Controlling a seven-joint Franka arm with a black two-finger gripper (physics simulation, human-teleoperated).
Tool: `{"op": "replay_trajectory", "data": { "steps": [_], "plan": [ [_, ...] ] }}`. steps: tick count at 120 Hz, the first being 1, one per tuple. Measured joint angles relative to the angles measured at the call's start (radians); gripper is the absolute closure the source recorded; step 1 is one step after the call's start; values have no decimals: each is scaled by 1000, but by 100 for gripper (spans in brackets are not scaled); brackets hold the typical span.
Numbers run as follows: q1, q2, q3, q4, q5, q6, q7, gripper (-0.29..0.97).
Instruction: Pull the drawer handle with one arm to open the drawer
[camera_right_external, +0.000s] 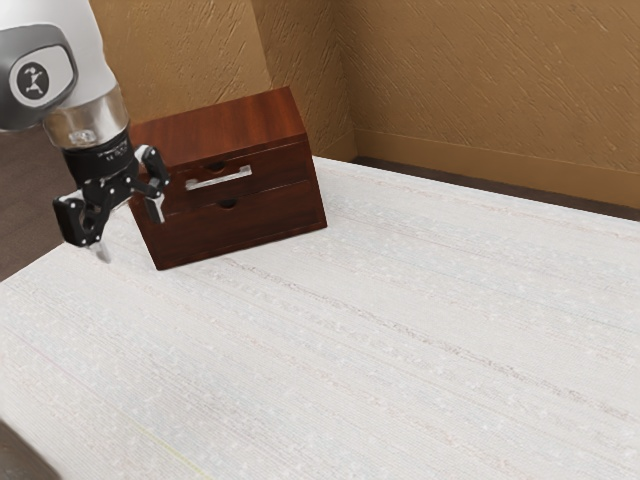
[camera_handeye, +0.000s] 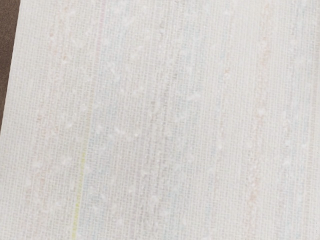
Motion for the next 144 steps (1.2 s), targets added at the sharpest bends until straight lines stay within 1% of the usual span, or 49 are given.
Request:
{"op": "replay_trajectory", "data": {
  "steps": [22, 43, 57, 92, 98, 126, 144],
  "plan": [
    [-32, 73, 1, 14, -12, 106, -82, 0],
    [-33, 124, 2, 17, -10, 203, -246, 0],
    [-39, 180, 7, 63, -8, 246, -348, 0],
    [-28, 269, 20, 143, 31, 300, -531, 0],
    [-29, 296, 21, 175, 33, 306, -554, 0],
    [-30, 381, 22, 244, 46, 326, -632, 0],
    [-31, 428, 20, 292, 84, 335, -665, 0]
  ]
}}
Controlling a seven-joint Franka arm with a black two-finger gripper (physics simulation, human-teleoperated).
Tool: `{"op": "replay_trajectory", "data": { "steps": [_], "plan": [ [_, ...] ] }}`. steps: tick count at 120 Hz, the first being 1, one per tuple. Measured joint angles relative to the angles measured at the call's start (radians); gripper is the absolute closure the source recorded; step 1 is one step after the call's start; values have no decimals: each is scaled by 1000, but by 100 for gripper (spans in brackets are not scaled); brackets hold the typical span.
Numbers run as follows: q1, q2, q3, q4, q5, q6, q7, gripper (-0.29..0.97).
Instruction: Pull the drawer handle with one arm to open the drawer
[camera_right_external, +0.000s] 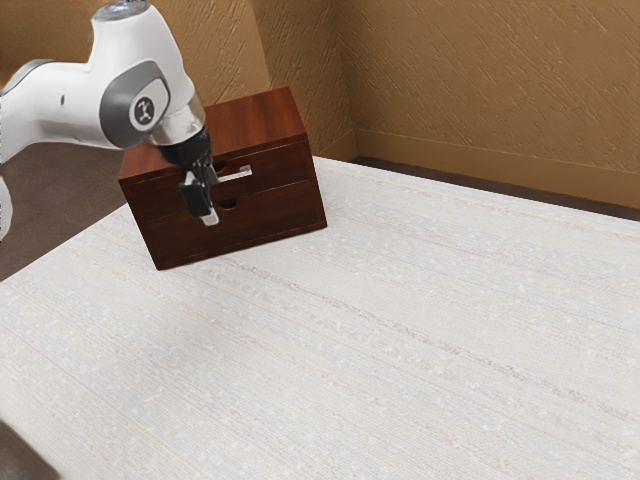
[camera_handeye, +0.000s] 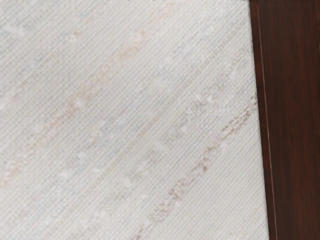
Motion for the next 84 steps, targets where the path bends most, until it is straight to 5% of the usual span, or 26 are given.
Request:
{"op": "replay_trajectory", "data": {
  "steps": [84],
  "plan": [
    [13, 186, 2, 205, 50, 22, -80, 0]
  ]
}}
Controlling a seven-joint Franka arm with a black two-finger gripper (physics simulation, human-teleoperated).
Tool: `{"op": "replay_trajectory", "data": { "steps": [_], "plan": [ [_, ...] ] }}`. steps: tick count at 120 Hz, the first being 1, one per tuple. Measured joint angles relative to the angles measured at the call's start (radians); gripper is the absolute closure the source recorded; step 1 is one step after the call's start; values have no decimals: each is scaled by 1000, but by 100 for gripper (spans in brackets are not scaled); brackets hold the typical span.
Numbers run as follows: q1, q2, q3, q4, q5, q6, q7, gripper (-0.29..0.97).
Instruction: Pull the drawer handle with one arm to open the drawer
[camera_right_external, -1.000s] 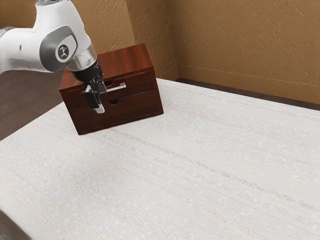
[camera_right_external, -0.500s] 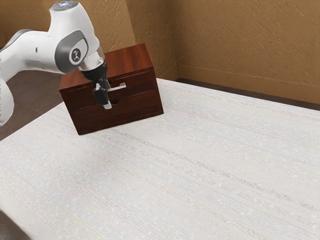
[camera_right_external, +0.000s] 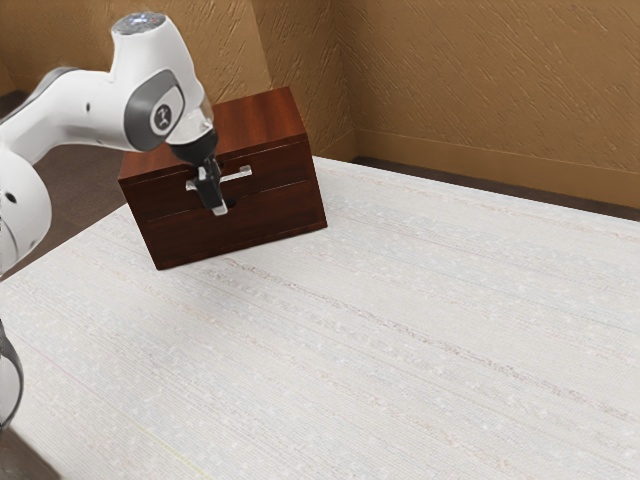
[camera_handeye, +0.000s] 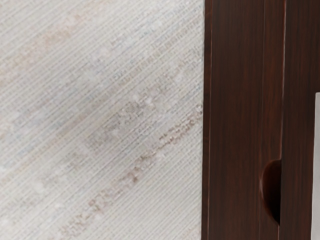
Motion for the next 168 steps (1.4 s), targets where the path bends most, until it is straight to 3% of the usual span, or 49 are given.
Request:
{"op": "replay_trajectory", "data": {
  "steps": [96, 112, 125, 168],
  "plan": [
    [19, 93, 4, 89, 27, 97, 2, 0],
    [20, 91, 3, 88, 27, 106, 9, 25],
    [20, 89, 9, 87, 27, 111, 16, 37],
    [42, 91, 20, 79, 19, 138, 55, 50]
  ]
}}
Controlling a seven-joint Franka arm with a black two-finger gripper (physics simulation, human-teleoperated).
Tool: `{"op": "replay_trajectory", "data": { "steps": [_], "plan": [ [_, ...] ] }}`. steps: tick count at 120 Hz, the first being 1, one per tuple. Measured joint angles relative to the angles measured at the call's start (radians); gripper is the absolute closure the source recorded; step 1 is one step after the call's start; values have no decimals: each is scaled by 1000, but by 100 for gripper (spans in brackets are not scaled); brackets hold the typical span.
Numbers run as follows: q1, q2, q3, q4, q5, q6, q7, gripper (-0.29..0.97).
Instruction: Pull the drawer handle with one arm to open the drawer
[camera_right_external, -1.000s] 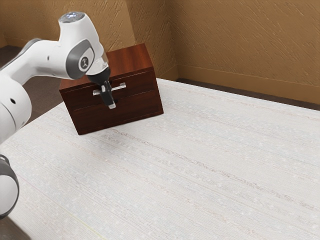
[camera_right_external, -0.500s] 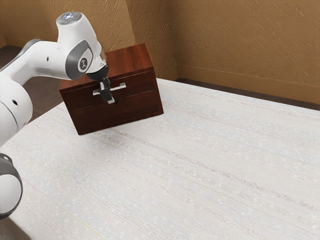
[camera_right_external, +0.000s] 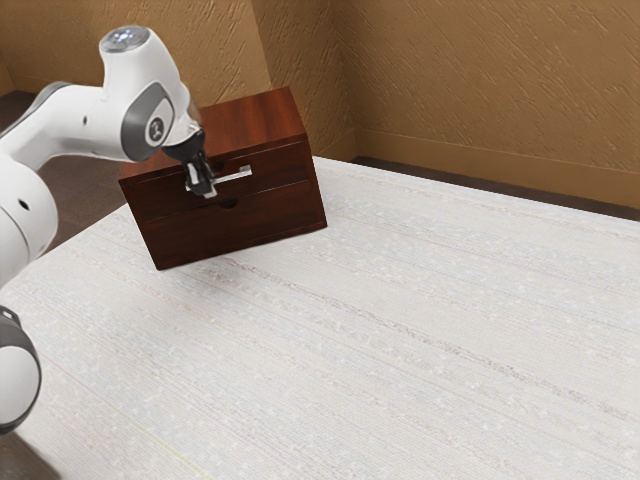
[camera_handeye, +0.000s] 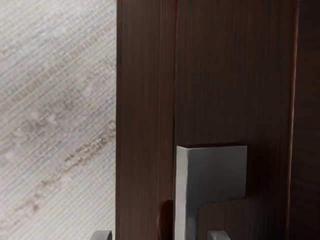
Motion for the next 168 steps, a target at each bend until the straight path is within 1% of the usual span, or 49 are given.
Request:
{"op": "replay_trajectory", "data": {
  "steps": [42, 54, 82, 168],
  "plan": [
    [5, -43, 15, -93, -49, 30, 30, 51],
    [4, -90, 17, -171, -59, 55, 36, 51],
    [-4, -153, 21, -274, -67, 108, 46, 51],
    [-10, -295, 25, -471, -100, 174, 61, 51]
  ]
}}
